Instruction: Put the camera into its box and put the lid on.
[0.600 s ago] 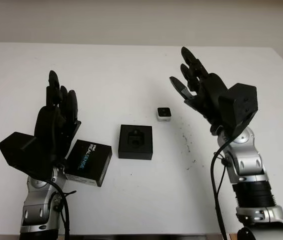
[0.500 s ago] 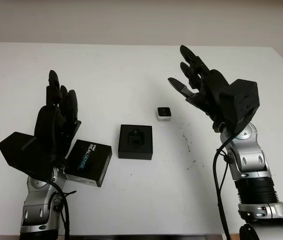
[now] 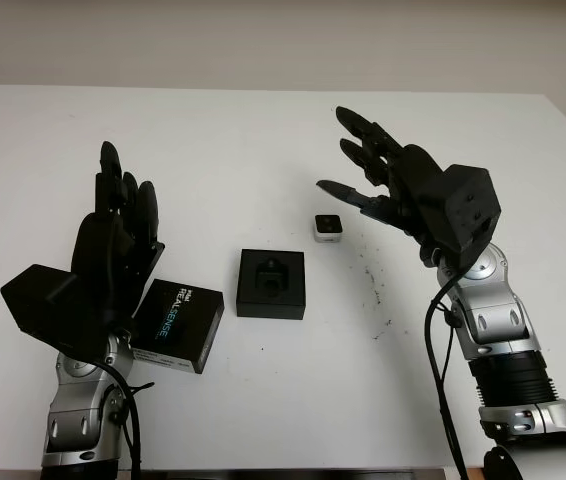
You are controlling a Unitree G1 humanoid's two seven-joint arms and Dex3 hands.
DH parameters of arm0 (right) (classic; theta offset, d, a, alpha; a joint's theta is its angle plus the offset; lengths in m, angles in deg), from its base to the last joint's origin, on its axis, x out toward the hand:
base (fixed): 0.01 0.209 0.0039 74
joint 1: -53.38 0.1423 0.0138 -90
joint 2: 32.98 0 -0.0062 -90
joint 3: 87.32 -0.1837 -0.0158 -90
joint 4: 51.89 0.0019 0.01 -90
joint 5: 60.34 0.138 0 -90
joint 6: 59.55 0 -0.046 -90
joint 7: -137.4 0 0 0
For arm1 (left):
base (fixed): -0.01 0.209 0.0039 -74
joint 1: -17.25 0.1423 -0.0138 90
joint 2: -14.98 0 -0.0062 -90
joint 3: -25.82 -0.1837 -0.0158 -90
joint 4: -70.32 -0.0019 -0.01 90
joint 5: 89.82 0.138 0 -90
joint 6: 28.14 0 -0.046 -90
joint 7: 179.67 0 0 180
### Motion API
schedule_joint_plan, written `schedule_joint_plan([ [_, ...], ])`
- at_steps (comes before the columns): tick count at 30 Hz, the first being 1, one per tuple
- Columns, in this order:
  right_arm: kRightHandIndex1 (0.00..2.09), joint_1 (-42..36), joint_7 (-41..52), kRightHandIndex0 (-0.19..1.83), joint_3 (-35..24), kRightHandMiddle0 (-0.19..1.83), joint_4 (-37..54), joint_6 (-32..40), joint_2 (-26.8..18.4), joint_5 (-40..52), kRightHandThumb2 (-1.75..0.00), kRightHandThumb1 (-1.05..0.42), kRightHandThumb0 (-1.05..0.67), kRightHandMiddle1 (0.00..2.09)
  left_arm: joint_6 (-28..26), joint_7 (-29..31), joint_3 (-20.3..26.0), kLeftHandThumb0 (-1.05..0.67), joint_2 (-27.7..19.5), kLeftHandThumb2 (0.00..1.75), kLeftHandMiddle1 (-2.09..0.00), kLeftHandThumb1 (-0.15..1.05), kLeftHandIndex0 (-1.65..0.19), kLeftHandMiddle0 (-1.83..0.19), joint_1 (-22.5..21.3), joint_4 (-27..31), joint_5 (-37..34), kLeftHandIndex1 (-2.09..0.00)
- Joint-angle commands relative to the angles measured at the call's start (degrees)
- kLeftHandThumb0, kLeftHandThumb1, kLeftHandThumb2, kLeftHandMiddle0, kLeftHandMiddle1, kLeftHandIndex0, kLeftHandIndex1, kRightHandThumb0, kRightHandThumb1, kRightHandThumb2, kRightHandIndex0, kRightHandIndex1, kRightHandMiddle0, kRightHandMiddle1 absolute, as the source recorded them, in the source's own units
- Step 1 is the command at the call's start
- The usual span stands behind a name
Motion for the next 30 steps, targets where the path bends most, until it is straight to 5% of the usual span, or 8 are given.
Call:
schedule_joint_plan([
  [1, 0.24, 3.3, 1.3, 0.35, 1.6, 0.27, -1.0, -1.0, -2.9, -2.7, -0.03, -0.84, -0.48, 0.37, 0.6, 0.2, 0.0, -0.76, 0.2, 0.56, 0.00, 1.05, 0.19, 0.19, -1.1, 0.0, -0.2, 0.00],
  [11, 0.25, 11.3, 8.2, 0.40, 9.4, 0.29, -8.3, -2.0, -8.5, -14.3, -0.05, -0.77, -0.49, 0.26, 0.5, 0.2, -0.1, -0.75, -0.1, 0.55, 0.00, 1.05, 0.19, 0.19, -1.1, -0.1, 0.0, 0.00],
  [12, 0.33, 11.6, 8.1, 0.42, 9.7, 0.31, -9.0, -2.5, -8.5, -14.7, -0.05, -0.76, -0.49, 0.24, 0.4, 0.2, -0.2, -0.75, -0.2, 0.56, 0.00, 1.05, 0.19, 0.19, -1.2, -0.1, 0.1, 0.00],
  [15, 1.10, 13.0, 9.8, 0.05, 11.5, 0.36, -11.1, -1.7, -8.3, -16.7, -0.05, -0.76, -0.50, 0.15, 0.4, 0.2, -0.2, -0.76, -0.2, 0.56, 0.00, 1.05, 0.19, 0.19, -1.3, -0.1, 0.1, 0.00],
  [23, 0.97, 14.1, 8.1, 0.04, 14.4, 0.43, -15.4, -2.0, -7.0, -20.6, -0.05, -0.79, -0.54, 0.09, 0.8, 0.4, -0.1, -0.76, -0.5, 0.55, 0.00, 1.05, 0.19, 0.19, -1.5, -0.3, 0.2, 0.00],
  [27, 1.57, 14.3, 5.0, -0.10, 15.6, 0.47, -18.6, -4.2, -6.1, -21.7, -0.05, -0.78, -0.54, 0.08, 1.2, 0.7, 0.0, -0.77, -0.7, 0.54, 0.00, 1.05, 0.19, 0.19, -1.6, -0.6, 0.1, 0.00],
  [30, 1.72, 14.6, 3.2, -0.12, 15.9, 0.49, -21.0, -5.1, -5.2, -21.6, -0.05, -0.77, -0.52, 0.09, 1.1, 0.8, -0.1, -0.75, -0.7, 0.54, 0.00, 1.05, 0.19, 0.19, -1.6, -0.6, 0.1, 0.00],
])
